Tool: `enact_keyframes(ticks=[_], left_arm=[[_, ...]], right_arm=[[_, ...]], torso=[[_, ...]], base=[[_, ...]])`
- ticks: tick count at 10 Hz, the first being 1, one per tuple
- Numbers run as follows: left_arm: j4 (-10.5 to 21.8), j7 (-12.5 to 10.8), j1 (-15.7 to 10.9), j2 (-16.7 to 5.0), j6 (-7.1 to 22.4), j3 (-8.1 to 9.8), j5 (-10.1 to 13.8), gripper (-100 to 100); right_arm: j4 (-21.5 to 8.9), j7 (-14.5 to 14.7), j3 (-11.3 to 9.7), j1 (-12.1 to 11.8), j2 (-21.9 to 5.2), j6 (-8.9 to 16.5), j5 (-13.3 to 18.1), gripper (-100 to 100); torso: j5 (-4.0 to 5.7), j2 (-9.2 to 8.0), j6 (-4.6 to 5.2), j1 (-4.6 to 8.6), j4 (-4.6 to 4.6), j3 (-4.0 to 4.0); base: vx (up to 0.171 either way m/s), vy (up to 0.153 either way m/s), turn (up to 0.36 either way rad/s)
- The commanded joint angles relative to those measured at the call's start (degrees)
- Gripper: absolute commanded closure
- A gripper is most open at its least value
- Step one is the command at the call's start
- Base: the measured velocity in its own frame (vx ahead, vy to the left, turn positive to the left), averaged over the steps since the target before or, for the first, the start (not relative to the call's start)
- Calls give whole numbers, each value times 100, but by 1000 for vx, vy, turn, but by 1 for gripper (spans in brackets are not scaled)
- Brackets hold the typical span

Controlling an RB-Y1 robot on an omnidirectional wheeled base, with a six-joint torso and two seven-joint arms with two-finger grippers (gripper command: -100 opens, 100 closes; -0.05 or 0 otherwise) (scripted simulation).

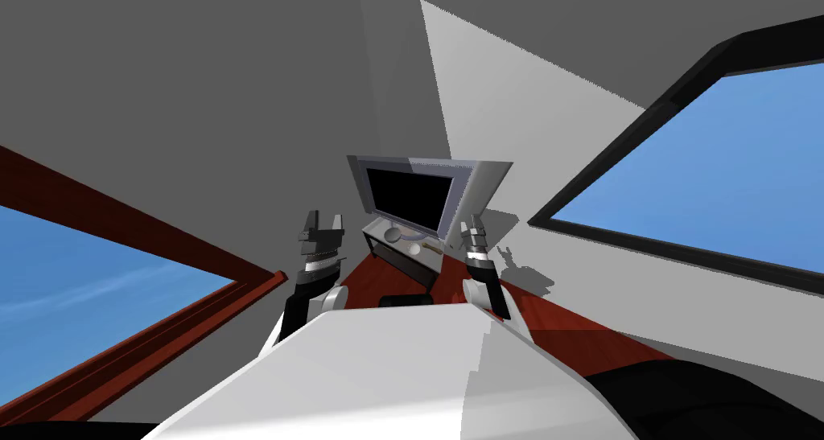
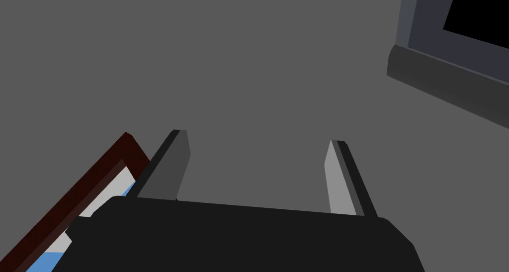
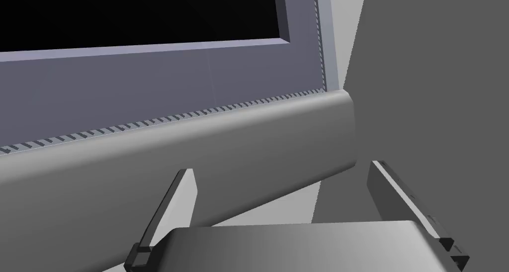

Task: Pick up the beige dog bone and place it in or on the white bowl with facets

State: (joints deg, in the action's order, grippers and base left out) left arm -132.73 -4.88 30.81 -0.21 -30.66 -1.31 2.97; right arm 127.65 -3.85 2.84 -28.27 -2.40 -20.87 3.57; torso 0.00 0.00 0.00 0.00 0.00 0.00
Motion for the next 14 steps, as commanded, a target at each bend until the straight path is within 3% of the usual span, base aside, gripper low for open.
enact_keyframes(ticks=[1, 7, 13, 14], left_arm=[[0, 0, 0, 0, 0, 0, 0, 0], [0, 0, -2, 2, 0, -2, 0, 0], [0, 0, -2, 2, 0, -3, 0, 0], [0, 0, -2, 2, 0, -2, 0, 0]], right_arm=[[-30, 75, -103, -40, -208, -35, -1, -100], [-357, 505, -620, -284, -823, -70, 82, -100], [-1127, 1116, -1294, -655, -1764, 240, 431, -100], [-1165, 1116, -1294, -655, -1810, 240, 431, -100]], torso=[[0, 0, 0, 0, 0, 0], [-20, -55, 0, -92, -13, 32], [-23, -45, -1, -100, -11, 28], [-21, -39, -3, -85, -9, 23]], base=[[-63, 106, -69], [-136, 209, -75], [-130, 233, 23], [-57, 122, 36]])
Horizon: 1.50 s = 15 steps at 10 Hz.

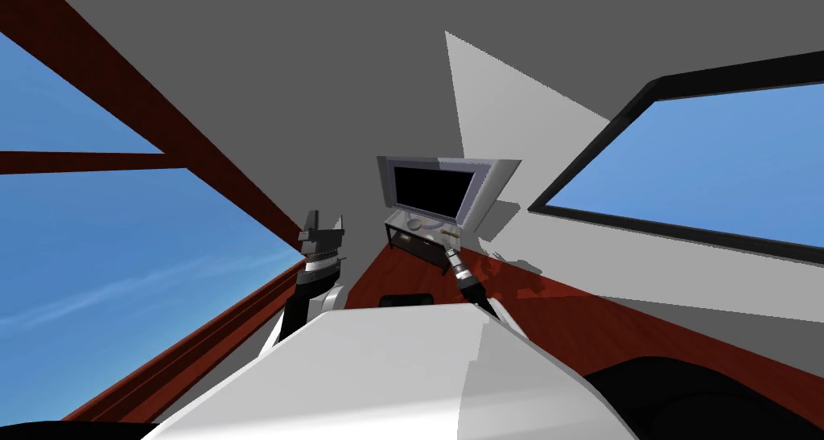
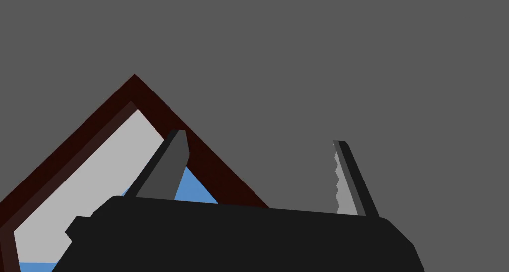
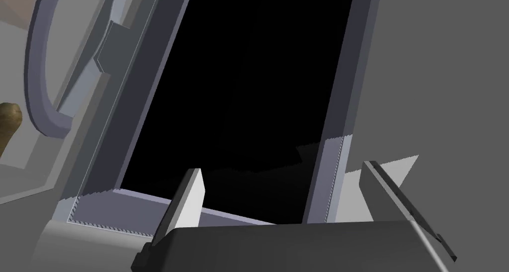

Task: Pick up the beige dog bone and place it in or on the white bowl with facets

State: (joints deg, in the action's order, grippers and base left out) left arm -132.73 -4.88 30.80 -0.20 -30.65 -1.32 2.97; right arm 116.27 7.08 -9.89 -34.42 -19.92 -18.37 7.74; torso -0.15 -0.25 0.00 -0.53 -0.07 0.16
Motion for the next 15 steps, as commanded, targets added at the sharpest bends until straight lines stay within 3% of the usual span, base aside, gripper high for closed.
enact_keyframes(ticks=[1, 4, 5, 10, 13, 14, 15], left_arm=[[0, 0, 0, 0, 0, 0, 0, 0], [0, 0, 1, 0, 0, 0, 0, 0], [0, 0, 0, -1, 0, 0, 0, 0], [0, 0, 1, -1, 0, 1, 0, 0], [0, 0, 1, -1, 0, 1, 0, 0], [0, 0, 2, -2, 0, 2, 0, 0], [0, 0, 1, -2, 0, 1, 0, 0]], right_arm=[[-207, 126, -142, -105, -264, 84, 103, -100], [-595, 328, -388, -230, -703, 302, 305, -100], [-595, 328, -388, -230, -703, 302, 305, -100], [-1434, 693, -892, -458, -1563, 831, 781, -100], [-1655, 772, -1011, -508, -1836, 981, 911, -100], [-1796, 846, -1124, -554, -2062, 1136, 1043, -100], [-1875, 846, -1124, -554, -2062, 1136, 1043, -100]], torso=[[0, 0, 0, 0, 0, 0], [4, 27, -1, 16, 6, -16], [5, 24, -1, 19, 6, -15], [8, 37, -3, 35, 8, -22], [10, 40, -3, 49, 9, -23], [11, 38, 1, 55, 9, -23], [12, 44, -3, 56, 9, -25]], base=[[-33, 102, 102], [-2, 109, 116], [-9, 63, 78], [26, 72, 213], [40, 20, 139], [54, 7, 237], [48, 0, 128]])
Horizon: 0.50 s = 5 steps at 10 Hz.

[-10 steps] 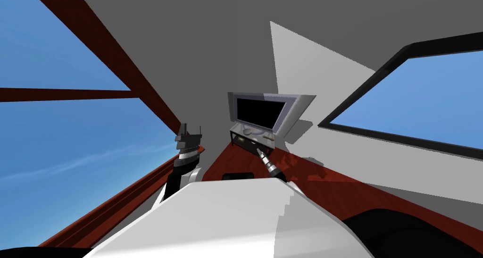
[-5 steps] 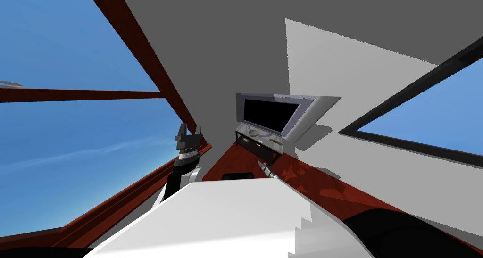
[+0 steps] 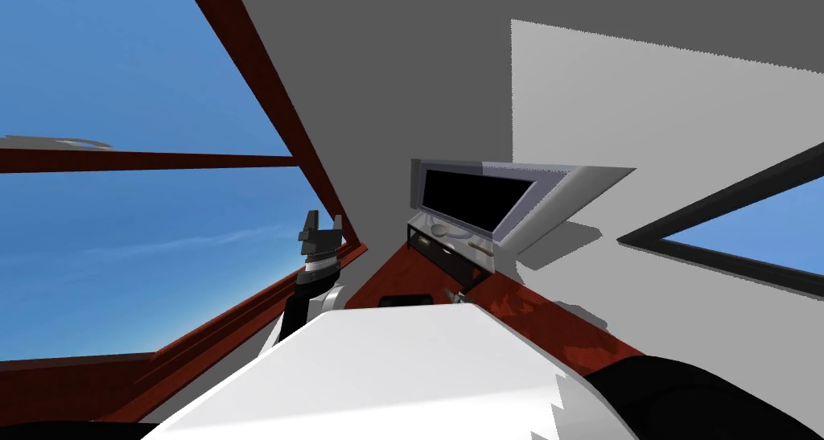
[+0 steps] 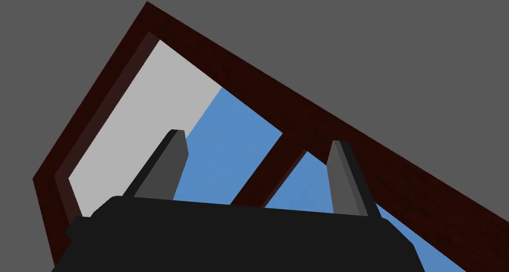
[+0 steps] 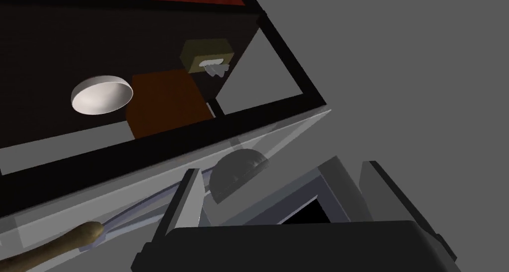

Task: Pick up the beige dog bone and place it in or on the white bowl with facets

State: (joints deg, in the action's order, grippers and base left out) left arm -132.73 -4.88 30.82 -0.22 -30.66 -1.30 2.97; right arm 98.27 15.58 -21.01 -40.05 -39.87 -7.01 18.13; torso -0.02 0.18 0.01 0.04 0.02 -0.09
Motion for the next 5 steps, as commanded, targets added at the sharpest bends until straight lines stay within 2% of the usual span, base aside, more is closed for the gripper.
enact_keyframes(ticks=[1, 2, 3, 4, 5], left_arm=[[0, 0, 0, 0, 0, 0, 0, 0], [0, 0, -1, 0, 0, 0, 0, 0], [0, 0, 0, 0, 0, 0, 0, 0], [0, 0, -1, 0, 0, 0, 0, 0], [0, 0, -1, -1, 0, 0, 0, 0]], right_arm=[[-286, 65, -118, -32, -286, 158, 136, -100], [-293, 65, -118, -32, -288, 158, 136, -100], [-509, 126, -219, -71, -499, 318, 269, -100], [-719, 181, -317, -105, -673, 475, 401, -100], [-719, 181, -317, -105, -702, 477, 401, -100]], torso=[[0, 0, 0, 0, 0, 0], [0, 5, -4, 4, 1, -2], [1, 2, -1, 6, 0, -1], [2, 6, -5, 15, 1, -3], [4, 13, -7, 26, 2, -7]], base=[[63, -2, 222], [51, -19, 148], [63, -40, 267], [81, -66, 418], [69, -64, 173]])
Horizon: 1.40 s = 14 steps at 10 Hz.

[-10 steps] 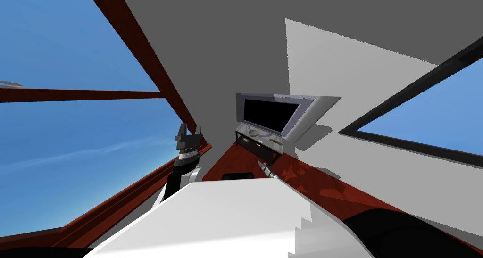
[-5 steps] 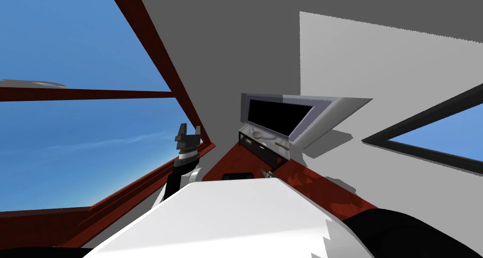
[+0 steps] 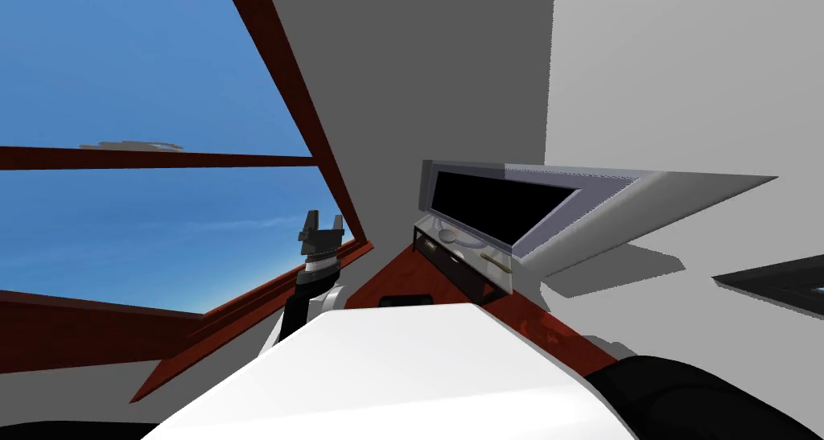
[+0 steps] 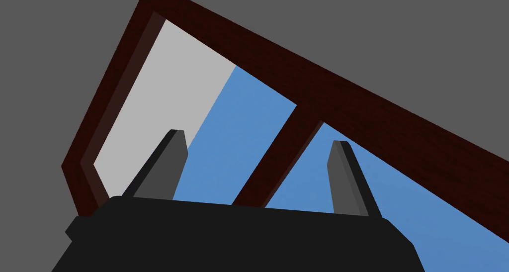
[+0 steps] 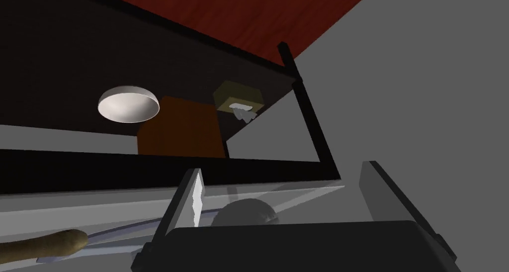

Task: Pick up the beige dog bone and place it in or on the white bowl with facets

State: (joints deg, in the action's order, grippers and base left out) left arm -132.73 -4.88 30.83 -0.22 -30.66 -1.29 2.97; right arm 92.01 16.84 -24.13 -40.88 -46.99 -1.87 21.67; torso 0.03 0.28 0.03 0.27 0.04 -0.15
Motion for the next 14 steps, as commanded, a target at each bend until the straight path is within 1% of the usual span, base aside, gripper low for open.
enact_keyframes(ticks=[1, 3, 4, 5, 6, 7, 8, 9, 10, 11, 12, 14], left_arm=[[0, 0, 0, 0, 0, 0, 0, 0], [0, 0, -1, -1, 0, 0, 0, 0], [0, 0, 0, -1, 0, 1, 0, 0], [0, 0, 1, -1, 0, 1, 0, 0], [0, 0, 0, -1, 0, 0, 0, 0], [0, 0, 0, 0, 0, 0, 0, 0], [0, 0, -1, 0, 0, 0, 0, 0], [0, 0, 0, 0, 0, 1, 0, 0], [0, 0, 0, -1, 0, 0, 0, 0], [0, 0, 0, -1, 0, 1, 0, 0], [0, 0, 1, -1, 0, 2, 0, 0], [0, 0, 0, -1, 0, 1, 0, 0]], right_arm=[[-286, 102, -99, -50, -182, 121, 175, -100], [-687, 175, -274, -92, -524, 423, 422, -100], [-687, 175, -274, -92, -526, 426, 422, -100], [-867, 201, -357, -106, -673, 570, 539, -100], [-867, 201, -357, -106, -673, 570, 539, -100], [-1037, 219, -437, -117, -804, 707, 650, -100], [-1037, 219, -437, -117, -804, 707, 650, -100], [-1195, 231, -515, -124, -915, 835, 755, -100], [-1342, 236, -590, -127, -1009, 955, 853, -100], [-1342, 236, -590, -127, -1009, 955, 853, -100], [-1477, 236, -662, -125, -1084, 1064, 942, -100], [-1706, 225, -795, -112, -1181, 1247, 1096, -100]], torso=[[0, 0, 0, 0, 0, 0], [2, 15, -6, 19, 3, -8], [6, 17, -5, 36, 3, -9], [5, 14, 0, 23, 3, -8], [3, 13, -5, 16, 2, -7], [2, 4, 1, 3, 1, -2], [0, 0, -4, 6, -1, 0], [2, 1, 0, 4, -1, 0], [2, 6, -5, 17, 0, -3], [9, 17, -8, 46, 2, -9], [10, 13, 3, 37, 2, -8], [10, 8, -5, 47, 0, -4]], base=[[94, -64, 321], [108, -140, 422], [89, -133, 127], [81, -105, 251], [49, -85, 146], [41, -97, 268], [48, -98, 165], [60, -130, 286], [86, -214, 458], [63, -189, 121], [27, -180, 194], [49, -238, 380]])
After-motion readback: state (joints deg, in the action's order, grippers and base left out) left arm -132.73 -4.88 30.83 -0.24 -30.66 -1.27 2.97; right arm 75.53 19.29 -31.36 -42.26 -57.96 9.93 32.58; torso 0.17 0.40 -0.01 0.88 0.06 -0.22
